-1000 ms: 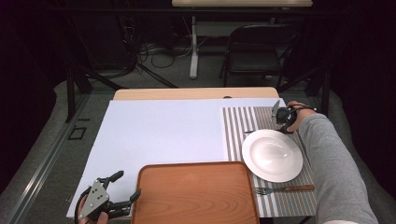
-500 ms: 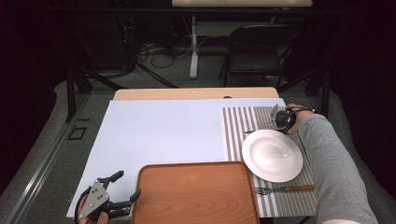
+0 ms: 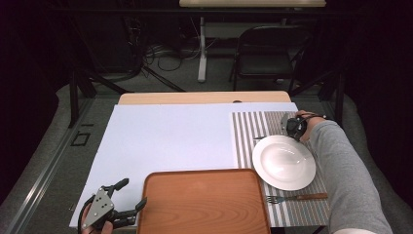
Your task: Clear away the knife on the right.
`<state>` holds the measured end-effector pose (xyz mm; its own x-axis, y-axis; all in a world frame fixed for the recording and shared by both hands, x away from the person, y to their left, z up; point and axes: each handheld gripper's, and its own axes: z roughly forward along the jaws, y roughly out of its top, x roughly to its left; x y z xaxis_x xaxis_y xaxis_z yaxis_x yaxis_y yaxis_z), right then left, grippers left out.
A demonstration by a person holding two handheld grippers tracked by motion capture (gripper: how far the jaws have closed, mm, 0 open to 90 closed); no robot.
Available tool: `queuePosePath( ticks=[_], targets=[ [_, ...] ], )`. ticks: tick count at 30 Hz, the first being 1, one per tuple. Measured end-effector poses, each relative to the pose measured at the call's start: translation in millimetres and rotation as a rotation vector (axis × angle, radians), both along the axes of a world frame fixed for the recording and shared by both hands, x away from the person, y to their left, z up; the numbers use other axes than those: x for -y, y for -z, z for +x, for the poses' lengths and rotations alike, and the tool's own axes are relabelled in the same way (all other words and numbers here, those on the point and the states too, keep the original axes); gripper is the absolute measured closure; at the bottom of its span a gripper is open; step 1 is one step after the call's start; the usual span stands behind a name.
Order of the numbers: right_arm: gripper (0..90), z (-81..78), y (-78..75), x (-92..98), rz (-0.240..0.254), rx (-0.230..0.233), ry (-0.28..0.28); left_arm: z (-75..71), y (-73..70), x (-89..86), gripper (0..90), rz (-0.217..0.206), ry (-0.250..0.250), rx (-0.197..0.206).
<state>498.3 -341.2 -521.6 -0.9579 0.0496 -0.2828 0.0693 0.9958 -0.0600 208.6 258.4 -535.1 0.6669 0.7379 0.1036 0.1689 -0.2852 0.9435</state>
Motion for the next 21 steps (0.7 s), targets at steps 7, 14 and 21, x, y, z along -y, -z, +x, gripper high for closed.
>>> queuePosePath(
  ticks=[7,14,21],
  targets=[
    [71.1,2.2,2.9,-0.4,-0.001,-0.007,-0.026,0.0,0.3,0.1,15.6,-0.003,-0.002,-0.004],
    [72.0,2.6,3.3,-0.7,-0.004,-0.012,-0.035,0.0,0.1,0.1,15.6,0.0,0.0,-0.002],
    [74.7,2.6,2.8,-1.5,-0.022,-0.024,-0.055,-0.1,0.2,0.5,15.6,0.001,0.004,-0.003]
  ],
)
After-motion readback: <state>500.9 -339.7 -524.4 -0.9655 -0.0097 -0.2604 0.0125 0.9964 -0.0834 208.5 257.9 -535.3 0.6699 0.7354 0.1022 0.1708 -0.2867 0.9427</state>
